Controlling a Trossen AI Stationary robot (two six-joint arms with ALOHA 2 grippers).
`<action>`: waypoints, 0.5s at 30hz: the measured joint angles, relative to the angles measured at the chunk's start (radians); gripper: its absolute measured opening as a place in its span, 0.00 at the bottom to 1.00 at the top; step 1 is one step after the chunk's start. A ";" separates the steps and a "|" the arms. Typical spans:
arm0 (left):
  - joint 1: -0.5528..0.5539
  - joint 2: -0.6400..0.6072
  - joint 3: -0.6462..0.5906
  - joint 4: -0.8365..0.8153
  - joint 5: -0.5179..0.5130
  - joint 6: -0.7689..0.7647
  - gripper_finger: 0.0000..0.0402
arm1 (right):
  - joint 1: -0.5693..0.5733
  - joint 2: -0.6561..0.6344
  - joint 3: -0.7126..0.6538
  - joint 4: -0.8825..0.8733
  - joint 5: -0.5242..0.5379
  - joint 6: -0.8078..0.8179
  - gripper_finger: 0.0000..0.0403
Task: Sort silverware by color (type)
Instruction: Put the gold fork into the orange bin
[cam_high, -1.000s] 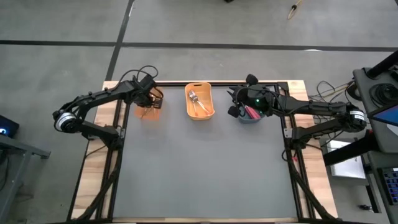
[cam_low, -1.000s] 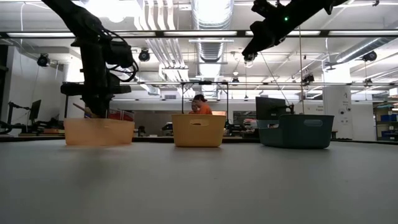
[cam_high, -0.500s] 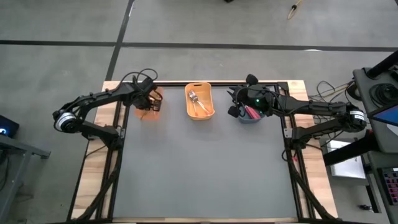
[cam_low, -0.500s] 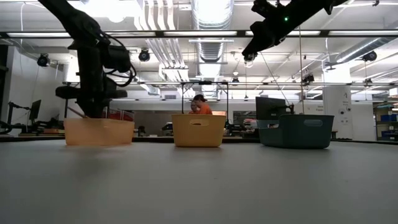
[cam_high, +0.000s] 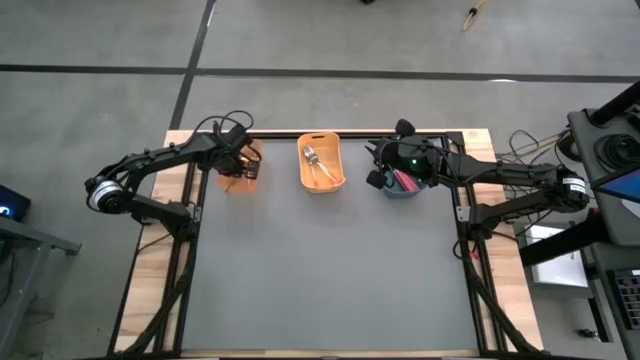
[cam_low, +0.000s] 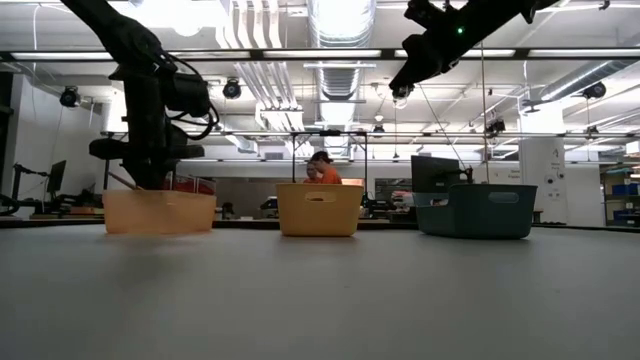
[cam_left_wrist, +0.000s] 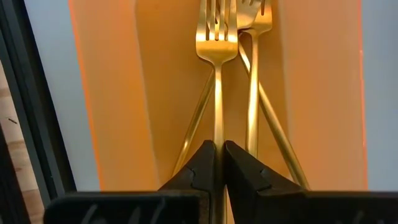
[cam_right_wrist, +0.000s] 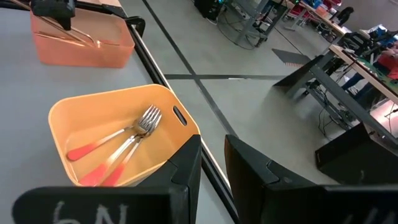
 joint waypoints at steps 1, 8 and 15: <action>0.000 0.000 0.000 0.001 0.000 0.000 0.02 | 0.000 0.000 0.000 0.000 0.000 0.000 0.16; 0.000 0.000 0.000 0.003 0.000 0.000 0.03 | 0.000 0.000 0.000 0.000 0.000 0.000 0.16; 0.000 0.000 0.000 0.004 -0.001 0.000 0.08 | 0.000 0.000 0.000 -0.001 0.000 0.000 0.16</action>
